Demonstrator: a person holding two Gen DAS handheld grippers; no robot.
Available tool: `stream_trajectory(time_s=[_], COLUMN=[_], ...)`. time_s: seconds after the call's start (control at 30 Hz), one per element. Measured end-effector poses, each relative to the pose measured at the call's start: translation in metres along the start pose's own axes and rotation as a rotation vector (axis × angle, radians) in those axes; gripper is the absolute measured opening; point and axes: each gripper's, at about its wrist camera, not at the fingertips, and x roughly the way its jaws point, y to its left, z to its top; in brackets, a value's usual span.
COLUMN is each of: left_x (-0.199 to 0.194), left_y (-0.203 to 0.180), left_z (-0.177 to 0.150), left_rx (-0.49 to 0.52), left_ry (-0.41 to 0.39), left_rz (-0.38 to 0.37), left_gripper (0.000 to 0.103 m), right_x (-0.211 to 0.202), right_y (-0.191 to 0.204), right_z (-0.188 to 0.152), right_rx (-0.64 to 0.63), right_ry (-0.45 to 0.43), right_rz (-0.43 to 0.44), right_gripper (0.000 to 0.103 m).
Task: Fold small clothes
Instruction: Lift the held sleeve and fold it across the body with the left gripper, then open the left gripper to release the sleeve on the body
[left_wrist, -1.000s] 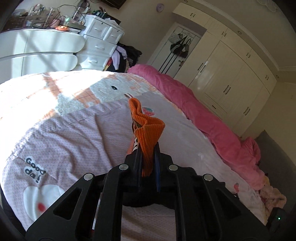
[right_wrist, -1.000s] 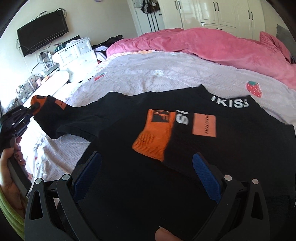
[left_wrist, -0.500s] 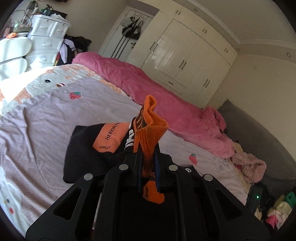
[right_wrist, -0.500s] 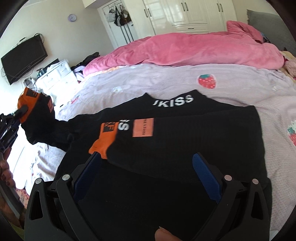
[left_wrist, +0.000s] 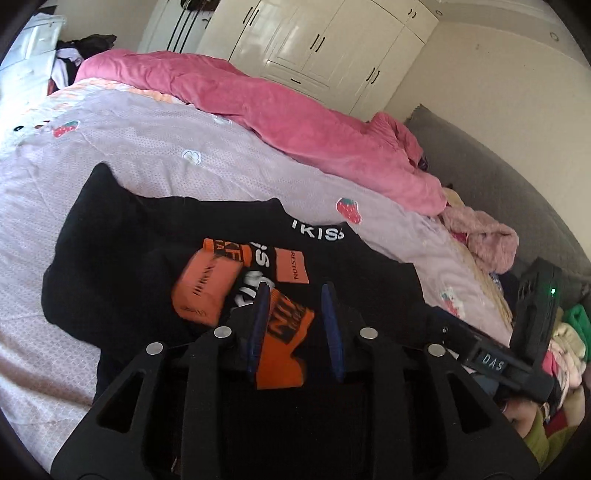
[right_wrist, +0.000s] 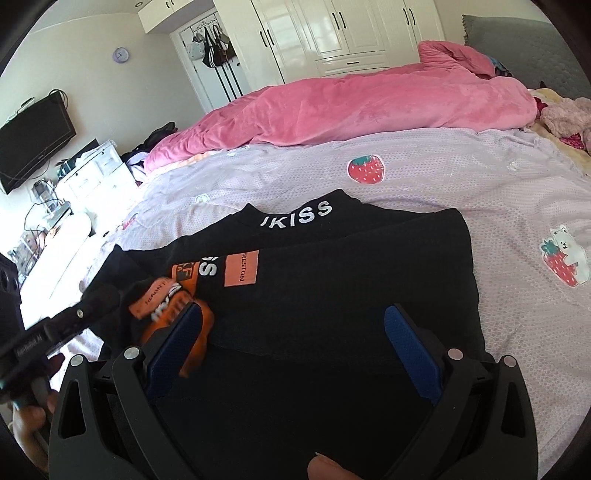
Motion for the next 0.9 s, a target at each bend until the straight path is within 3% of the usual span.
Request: stream_trajectory(time_s=[0.1, 0.23, 0.33, 0.4, 0.5, 0.67, 0.73, 0.77, 0.8, 0.87, 0.9], left_x=[-0.007, -0.016, -0.02, -0.023, -0.027, -0.038, -0.041, -0.043, -0.043, -0.044, -0.044], left_y=[0.003, 0.016, 0.021, 0.028, 0.035, 0.052, 0.056, 0.058, 0.059, 0.061, 0.061], left_z=[0.002, 0.003, 0.006, 0.005, 0.004, 0.005, 0.006, 0.006, 0.006, 0.006, 0.006], left_rx=[0.004, 0.009, 0.019, 0.032, 0.053, 0.024, 0.012, 0.006, 0.002, -0.002, -0.004], left_ry=[-0.008, -0.031, -0.038, -0.03, -0.026, -0.047, -0.056, -0.059, -0.057, -0.052, -0.052], left_rz=[0.016, 0.123, 0.198, 0.251, 0.323, 0.345, 0.345, 0.346, 0.345, 0.34, 0.338], left_gripper=[0.033, 0.037, 0.043, 0.053, 0.056, 0.058, 0.066, 0.067, 0.067, 0.067, 0.067], right_x=[0.002, 0.009, 0.021, 0.029, 0.044, 0.072, 0.078, 0.082, 0.084, 0.089, 0.089], right_y=[0.005, 0.019, 0.039, 0.049, 0.067, 0.088, 0.093, 0.097, 0.099, 0.104, 0.107], right_z=[-0.001, -0.006, -0.008, -0.009, -0.01, -0.015, -0.017, -0.019, -0.02, -0.024, -0.025], right_rx=[-0.009, -0.034, -0.08, -0.105, -0.158, -0.221, -0.234, -0.247, -0.256, -0.265, -0.265], right_ry=[0.01, 0.041, 0.068, 0.082, 0.104, 0.157, 0.168, 0.176, 0.181, 0.204, 0.198], right_rz=[0.009, 0.042, 0.071, 0.082, 0.089, 0.098, 0.117, 0.129, 0.137, 0.16, 0.161], right_gripper=[0.098, 0.098, 0.098, 0.098, 0.098, 0.098, 0.098, 0.092, 0.074, 0.063, 0.051])
